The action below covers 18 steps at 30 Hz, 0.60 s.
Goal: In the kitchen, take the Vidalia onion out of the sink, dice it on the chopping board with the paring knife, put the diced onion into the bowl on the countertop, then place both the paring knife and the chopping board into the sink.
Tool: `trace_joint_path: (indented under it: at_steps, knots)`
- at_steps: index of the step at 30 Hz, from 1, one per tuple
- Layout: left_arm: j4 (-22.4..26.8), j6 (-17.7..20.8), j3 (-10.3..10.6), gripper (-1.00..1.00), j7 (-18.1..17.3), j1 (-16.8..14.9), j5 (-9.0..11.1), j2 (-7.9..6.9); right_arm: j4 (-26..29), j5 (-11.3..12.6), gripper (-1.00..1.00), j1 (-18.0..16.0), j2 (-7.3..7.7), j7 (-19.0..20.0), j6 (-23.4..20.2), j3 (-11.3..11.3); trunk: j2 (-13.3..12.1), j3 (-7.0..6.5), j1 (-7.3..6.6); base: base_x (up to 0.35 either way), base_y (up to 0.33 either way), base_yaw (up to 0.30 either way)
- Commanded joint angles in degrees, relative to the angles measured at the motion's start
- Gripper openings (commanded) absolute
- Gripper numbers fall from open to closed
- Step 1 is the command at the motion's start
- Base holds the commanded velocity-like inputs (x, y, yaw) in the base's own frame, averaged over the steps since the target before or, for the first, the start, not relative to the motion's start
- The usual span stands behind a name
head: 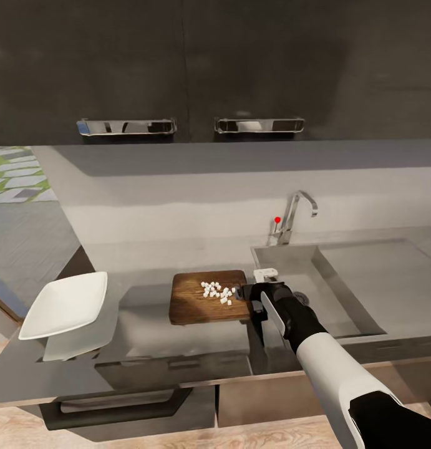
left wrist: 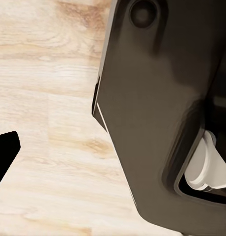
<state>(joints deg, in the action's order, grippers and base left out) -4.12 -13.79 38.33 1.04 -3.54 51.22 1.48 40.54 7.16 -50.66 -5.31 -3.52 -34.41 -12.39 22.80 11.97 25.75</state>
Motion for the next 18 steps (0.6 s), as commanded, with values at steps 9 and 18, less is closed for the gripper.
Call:
trace_joint_path:
  at_steps: [9,18]
  knots:
    - [-0.2,-0.3,0.3,1.00,0.1,-0.1,0.0,0.10,0.1,0.6,1.00,0.0,0.04,-0.4,-0.2,-0.2,0.1,0.63,0.03,0.000,0.000,0.000]
    - [-0.2,-0.3,0.3,1.00,0.1,0.0,0.0,0.04,0.1,0.5,1.00,0.0,0.04,-0.3,-0.2,-0.2,0.1,0.76,0.03,0.000,0.000,0.000]
